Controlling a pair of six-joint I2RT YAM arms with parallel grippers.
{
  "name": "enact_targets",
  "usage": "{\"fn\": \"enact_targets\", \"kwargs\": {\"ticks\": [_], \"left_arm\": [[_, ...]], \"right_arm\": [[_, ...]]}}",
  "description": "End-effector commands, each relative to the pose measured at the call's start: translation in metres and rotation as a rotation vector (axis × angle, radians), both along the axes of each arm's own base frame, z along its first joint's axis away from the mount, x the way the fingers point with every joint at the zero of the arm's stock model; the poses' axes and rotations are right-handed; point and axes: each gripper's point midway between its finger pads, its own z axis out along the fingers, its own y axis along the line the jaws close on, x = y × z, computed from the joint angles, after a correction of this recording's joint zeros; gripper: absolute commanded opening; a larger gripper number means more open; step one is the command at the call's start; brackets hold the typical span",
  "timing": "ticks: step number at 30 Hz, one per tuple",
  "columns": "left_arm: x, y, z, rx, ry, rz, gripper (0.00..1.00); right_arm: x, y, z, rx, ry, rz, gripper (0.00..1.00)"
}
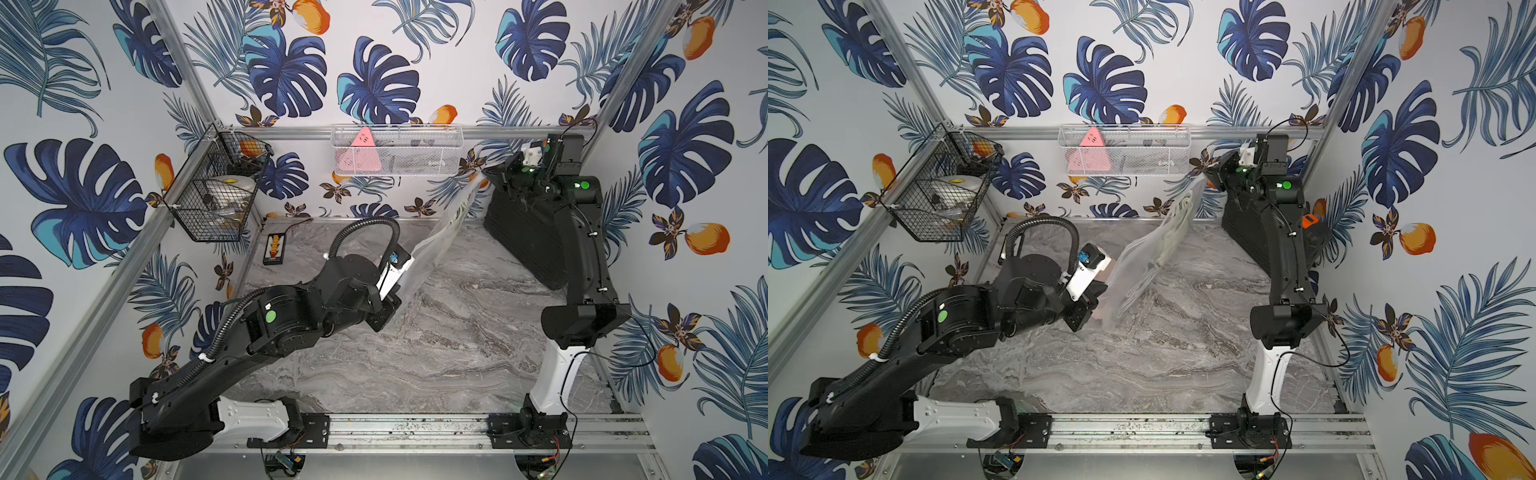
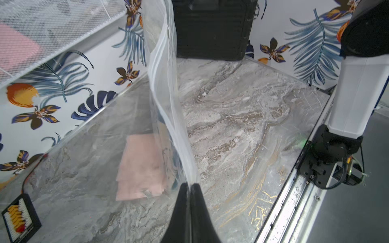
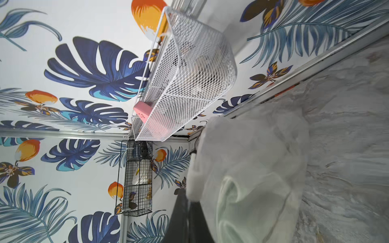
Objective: Place the folded towel into the vacuum bag
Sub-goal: Adjust the vacuum bag at the center of the board.
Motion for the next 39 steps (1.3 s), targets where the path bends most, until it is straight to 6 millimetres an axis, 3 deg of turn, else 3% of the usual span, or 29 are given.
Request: {"fn": "enact_targets", "kwargs": {"ticks": [1,5,10,15,18,20,23,26,30,34,37,39], "left_arm": [[0.005,0.002,0.031,-0.029,-0.084,-0.010,0.00],[0.021,0.013,0.062,-0.052,-0.173,0.055,0.00],[0.048,0.030,0.090,-0.077,-0.242,0.127,0.00],[0.103,0.049,0.098,-0.061,-0.255,0.225,0.00],[0.135,0.066,0.127,-0.106,-0.297,0.289,0.00],[0.142,0.069,0.152,-0.164,-0.337,0.300,0.00],[0.133,0.058,0.183,-0.257,-0.389,0.223,0.00],[0.124,0.047,0.174,-0.281,-0.358,0.144,0.00],[0.107,0.037,0.118,-0.274,-0.201,0.070,0.00],[0.066,0.032,0.077,-0.313,-0.048,-0.038,0.00],[0.033,0.020,0.057,-0.376,0.083,-0.155,0.00],[0.014,0.010,0.049,-0.434,0.159,-0.245,0.14]], "right_arm": [[-0.018,-0.002,0.043,0.071,-0.099,0.015,0.00],[-0.030,-0.009,0.085,0.146,-0.192,0.035,0.00],[-0.022,-0.020,0.086,0.205,-0.186,0.035,0.00],[0.013,-0.027,0.096,0.309,-0.222,0.049,0.00],[0.021,-0.034,0.135,0.442,-0.325,0.076,0.00],[0.018,-0.045,0.154,0.478,-0.386,0.057,0.00],[0.008,-0.057,0.162,0.461,-0.415,0.050,0.00],[-0.009,-0.054,0.152,0.391,-0.387,0.067,0.00],[-0.033,-0.046,0.106,0.289,-0.243,0.082,0.00],[-0.070,-0.049,0.060,0.179,-0.129,0.011,0.00],[-0.098,-0.057,0.029,0.072,-0.058,-0.058,0.00],[-0.112,-0.061,0.000,0.038,0.001,-0.093,0.00]]}}
